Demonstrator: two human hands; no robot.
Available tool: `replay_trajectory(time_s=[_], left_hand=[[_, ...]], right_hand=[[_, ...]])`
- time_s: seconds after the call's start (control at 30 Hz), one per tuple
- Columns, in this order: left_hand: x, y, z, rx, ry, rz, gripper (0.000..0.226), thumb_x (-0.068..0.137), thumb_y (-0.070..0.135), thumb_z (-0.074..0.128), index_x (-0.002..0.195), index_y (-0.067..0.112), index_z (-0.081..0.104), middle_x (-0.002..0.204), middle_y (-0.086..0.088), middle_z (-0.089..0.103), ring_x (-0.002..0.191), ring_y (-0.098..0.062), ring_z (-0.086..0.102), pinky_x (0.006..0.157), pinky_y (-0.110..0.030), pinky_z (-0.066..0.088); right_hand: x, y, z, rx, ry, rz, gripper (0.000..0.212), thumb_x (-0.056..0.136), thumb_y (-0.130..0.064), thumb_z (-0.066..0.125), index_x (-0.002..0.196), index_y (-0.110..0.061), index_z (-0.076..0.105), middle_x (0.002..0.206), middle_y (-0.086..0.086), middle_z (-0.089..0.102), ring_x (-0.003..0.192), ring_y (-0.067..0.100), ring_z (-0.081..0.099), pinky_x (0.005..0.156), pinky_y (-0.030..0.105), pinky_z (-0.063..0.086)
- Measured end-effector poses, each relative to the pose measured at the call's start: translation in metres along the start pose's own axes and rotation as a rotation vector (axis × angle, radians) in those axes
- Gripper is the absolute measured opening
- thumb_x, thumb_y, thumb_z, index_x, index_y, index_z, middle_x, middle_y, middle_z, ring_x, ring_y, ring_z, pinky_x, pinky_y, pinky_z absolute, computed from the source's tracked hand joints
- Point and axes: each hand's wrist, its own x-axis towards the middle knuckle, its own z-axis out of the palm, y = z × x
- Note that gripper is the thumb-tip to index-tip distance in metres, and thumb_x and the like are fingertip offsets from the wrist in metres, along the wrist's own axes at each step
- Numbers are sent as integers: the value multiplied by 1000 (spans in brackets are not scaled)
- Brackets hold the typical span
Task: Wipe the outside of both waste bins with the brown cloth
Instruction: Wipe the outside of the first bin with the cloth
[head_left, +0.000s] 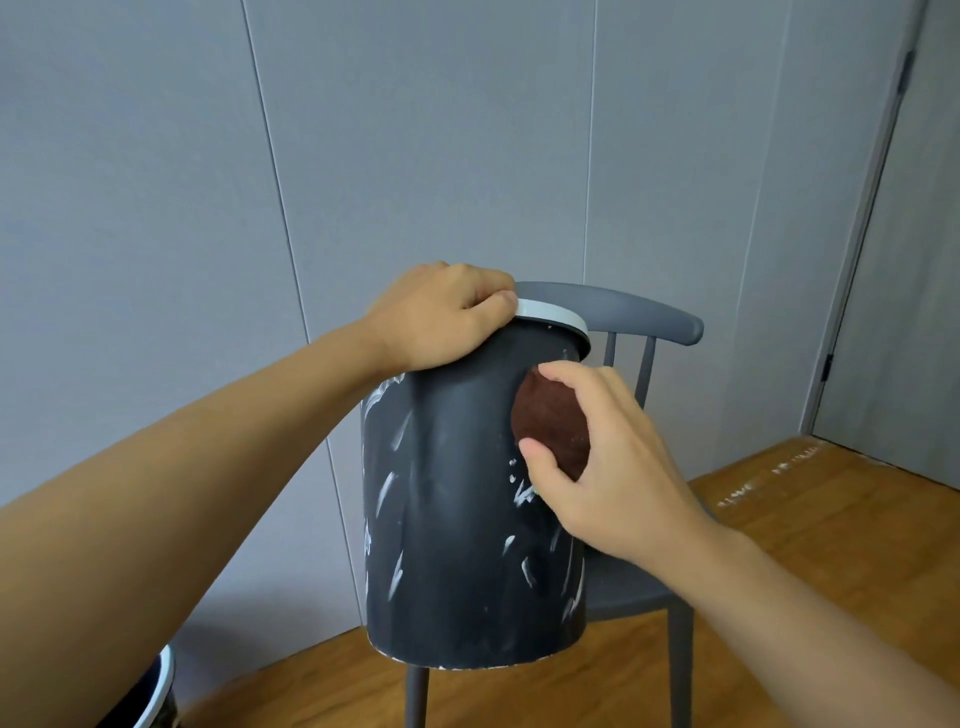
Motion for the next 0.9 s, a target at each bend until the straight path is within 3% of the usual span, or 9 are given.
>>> replay_trajectory(time_s=[0.07, 0.17, 0.27, 0.33, 0.4, 0.53, 0.6, 0.73, 0.9], left_hand=[[0, 0, 0, 6, -2, -1, 32, 90, 49, 31, 74, 33, 53, 66, 7, 58, 75, -21, 56, 75, -40, 50], [-1, 1, 0, 14, 0, 6, 33, 90, 49, 31, 77, 32, 54, 65, 5, 58, 72, -21, 56, 73, -40, 49], [-3, -5, -1, 30, 15, -12, 33, 93, 50, 32, 76, 30, 53, 65, 5, 58, 73, -22, 56, 73, -40, 49], [-6, -12, -1, 33, 35, -25, 38, 99, 50, 34, 73, 27, 48, 63, 4, 55, 70, -21, 55, 72, -41, 49], [-9, -15, -2, 43, 59, -8, 42, 104, 50, 37, 72, 23, 46, 60, 3, 53, 66, -20, 53, 71, -41, 49], [-10, -10, -1, 51, 66, 38, 42, 102, 57, 38, 80, 25, 52, 61, 4, 53, 65, -18, 53, 72, -42, 50], [-11, -8, 0, 72, 65, 47, 44, 97, 67, 32, 92, 31, 57, 69, 6, 61, 72, -22, 57, 76, -43, 51], [-13, -13, -1, 68, 77, 35, 46, 94, 71, 29, 100, 36, 59, 78, 6, 66, 79, -23, 60, 78, -43, 52], [-15, -12, -3, 73, 70, 45, 44, 96, 68, 29, 95, 34, 57, 74, 5, 63, 76, -24, 58, 78, -44, 51]], right_hand=[[11, 1, -3, 25, 77, 14, 49, 90, -31, 76, 135, -32, 56, 123, -13, 51, 107, 2, 50, 87, 13, 43], [33, 1, -5, -39, 176, 74, 40, 90, -30, 74, 129, -28, 65, 117, -7, 55, 104, 10, 53, 86, 26, 46], [23, -3, -4, -80, 45, -56, 40, 91, -43, 63, 128, -29, 62, 116, -8, 52, 102, 16, 57, 84, 33, 53], [4, -6, -4, -99, -125, -141, 40, 91, -48, 60, 128, -34, 60, 116, -13, 50, 101, 11, 57, 79, 31, 59], [0, -4, -7, -117, -163, -164, 38, 90, -46, 63, 127, -36, 61, 115, -16, 52, 101, 8, 56, 80, 30, 60], [37, 1, -11, -8, 153, -54, 33, 87, -36, 70, 120, -30, 68, 113, -12, 66, 102, 12, 61, 91, 31, 52], [44, 0, -5, 5, 212, -20, 34, 90, -38, 66, 123, -30, 70, 118, -9, 66, 107, 17, 60, 94, 33, 49], [11, -4, 12, -75, 94, -2, 47, 97, -48, 53, 143, -40, 51, 141, -9, 46, 122, 19, 45, 98, 40, 51], [-12, -12, 9, -222, -49, -244, 44, 93, -39, 60, 136, -30, 55, 128, -1, 55, 109, 20, 57, 76, 34, 63]])
